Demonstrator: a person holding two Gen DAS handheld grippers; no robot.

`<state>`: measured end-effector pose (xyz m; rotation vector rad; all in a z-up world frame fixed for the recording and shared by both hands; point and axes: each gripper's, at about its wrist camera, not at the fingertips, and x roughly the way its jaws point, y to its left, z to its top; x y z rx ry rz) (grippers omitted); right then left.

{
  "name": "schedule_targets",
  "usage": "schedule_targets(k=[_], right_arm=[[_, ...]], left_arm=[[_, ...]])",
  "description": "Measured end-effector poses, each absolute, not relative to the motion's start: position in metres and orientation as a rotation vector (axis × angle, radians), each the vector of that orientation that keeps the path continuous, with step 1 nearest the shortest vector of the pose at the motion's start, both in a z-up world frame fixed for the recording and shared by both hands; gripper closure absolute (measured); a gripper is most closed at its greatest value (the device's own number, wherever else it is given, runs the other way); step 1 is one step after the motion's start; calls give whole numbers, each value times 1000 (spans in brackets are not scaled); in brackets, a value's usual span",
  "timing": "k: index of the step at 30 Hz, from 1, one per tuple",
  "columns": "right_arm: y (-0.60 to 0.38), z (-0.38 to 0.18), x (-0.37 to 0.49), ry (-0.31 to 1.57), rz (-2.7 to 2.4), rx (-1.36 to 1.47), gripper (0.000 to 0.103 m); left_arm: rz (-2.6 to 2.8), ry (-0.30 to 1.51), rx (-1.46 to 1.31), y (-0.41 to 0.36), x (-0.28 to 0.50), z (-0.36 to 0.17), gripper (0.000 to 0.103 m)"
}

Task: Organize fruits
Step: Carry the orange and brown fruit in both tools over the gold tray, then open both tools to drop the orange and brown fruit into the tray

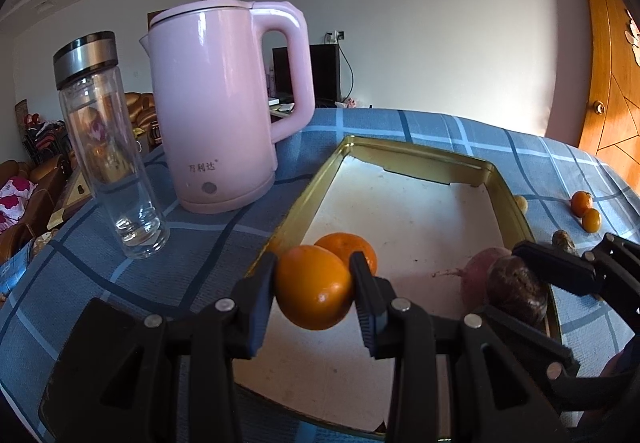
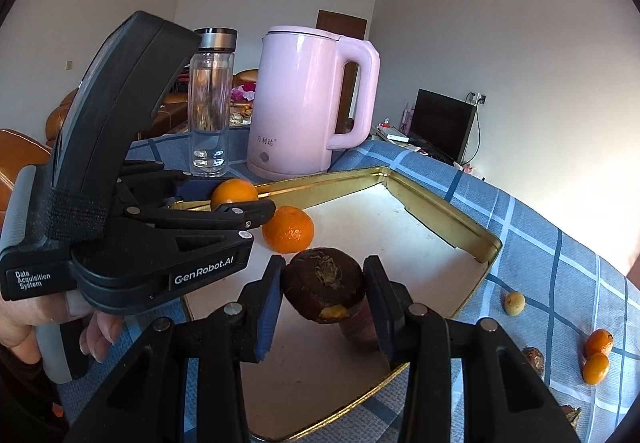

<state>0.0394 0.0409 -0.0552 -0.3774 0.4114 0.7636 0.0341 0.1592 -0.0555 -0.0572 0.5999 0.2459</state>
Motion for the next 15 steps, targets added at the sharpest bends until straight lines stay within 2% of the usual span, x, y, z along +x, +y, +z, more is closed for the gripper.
schedule_targets(k=[15], right_arm=[[49,-61,39,448,780,-420,61]], left_arm=[[235,644,-56,159,41,-60,64]])
